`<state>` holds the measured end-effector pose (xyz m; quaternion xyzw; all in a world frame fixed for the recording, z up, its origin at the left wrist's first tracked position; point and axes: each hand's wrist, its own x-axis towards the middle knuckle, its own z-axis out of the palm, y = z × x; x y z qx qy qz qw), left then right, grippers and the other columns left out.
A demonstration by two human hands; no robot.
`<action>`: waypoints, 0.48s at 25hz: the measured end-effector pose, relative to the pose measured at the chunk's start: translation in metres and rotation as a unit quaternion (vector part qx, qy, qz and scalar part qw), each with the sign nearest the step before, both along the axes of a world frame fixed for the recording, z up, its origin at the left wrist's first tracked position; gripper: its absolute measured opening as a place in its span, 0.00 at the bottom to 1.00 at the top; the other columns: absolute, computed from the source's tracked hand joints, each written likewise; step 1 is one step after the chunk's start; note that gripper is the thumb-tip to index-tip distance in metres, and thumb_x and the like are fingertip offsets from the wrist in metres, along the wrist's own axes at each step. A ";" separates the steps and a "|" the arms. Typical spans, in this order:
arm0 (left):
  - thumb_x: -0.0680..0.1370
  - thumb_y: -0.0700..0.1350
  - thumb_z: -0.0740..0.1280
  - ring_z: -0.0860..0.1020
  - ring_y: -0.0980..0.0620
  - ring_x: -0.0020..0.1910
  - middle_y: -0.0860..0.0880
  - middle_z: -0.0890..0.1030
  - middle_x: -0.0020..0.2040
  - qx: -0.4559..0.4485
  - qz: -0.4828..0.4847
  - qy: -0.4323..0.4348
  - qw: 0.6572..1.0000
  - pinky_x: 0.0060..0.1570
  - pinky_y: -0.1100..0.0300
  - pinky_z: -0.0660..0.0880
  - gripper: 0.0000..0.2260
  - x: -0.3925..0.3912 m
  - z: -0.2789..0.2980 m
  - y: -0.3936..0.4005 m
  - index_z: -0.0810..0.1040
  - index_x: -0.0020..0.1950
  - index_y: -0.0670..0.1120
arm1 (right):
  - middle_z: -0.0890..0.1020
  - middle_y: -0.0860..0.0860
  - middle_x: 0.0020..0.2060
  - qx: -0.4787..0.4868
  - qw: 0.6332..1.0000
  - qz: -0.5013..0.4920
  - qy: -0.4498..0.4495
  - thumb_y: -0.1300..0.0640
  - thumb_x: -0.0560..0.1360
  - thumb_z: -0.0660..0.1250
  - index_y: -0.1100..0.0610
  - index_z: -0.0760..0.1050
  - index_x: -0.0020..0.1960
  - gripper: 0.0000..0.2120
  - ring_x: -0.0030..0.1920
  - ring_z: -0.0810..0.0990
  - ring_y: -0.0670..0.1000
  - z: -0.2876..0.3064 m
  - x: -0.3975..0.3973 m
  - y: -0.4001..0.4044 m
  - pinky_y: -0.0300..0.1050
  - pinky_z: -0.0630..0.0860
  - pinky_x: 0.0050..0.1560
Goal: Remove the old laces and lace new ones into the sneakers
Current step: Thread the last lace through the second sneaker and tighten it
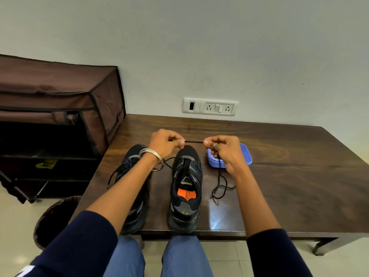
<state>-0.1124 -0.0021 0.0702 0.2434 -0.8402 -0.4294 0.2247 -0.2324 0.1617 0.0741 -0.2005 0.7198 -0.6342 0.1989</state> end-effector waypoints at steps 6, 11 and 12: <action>0.73 0.53 0.71 0.66 0.52 0.59 0.56 0.78 0.52 -0.058 0.069 -0.031 0.995 0.60 0.55 0.64 0.11 0.017 -0.013 -0.011 0.83 0.54 0.55 | 0.84 0.51 0.35 0.071 0.991 -0.071 0.083 0.61 0.73 0.73 0.55 0.83 0.40 0.03 0.35 0.78 0.44 -0.019 0.002 0.004 0.38 0.72 0.39; 0.75 0.46 0.71 0.79 0.55 0.40 0.49 0.84 0.38 -0.107 -0.090 -0.057 0.989 0.43 0.66 0.70 0.06 0.002 0.008 0.024 0.85 0.47 0.46 | 0.82 0.51 0.30 -0.011 0.999 0.036 0.018 0.64 0.73 0.72 0.61 0.82 0.42 0.01 0.24 0.73 0.41 0.006 0.029 -0.018 0.34 0.69 0.25; 0.75 0.45 0.71 0.79 0.60 0.36 0.51 0.84 0.35 -0.076 -0.058 -0.042 0.995 0.40 0.70 0.70 0.05 0.004 0.007 0.024 0.86 0.44 0.46 | 0.82 0.51 0.30 -0.014 1.000 0.026 0.009 0.65 0.73 0.72 0.62 0.81 0.43 0.01 0.23 0.72 0.40 0.007 0.026 -0.013 0.33 0.68 0.25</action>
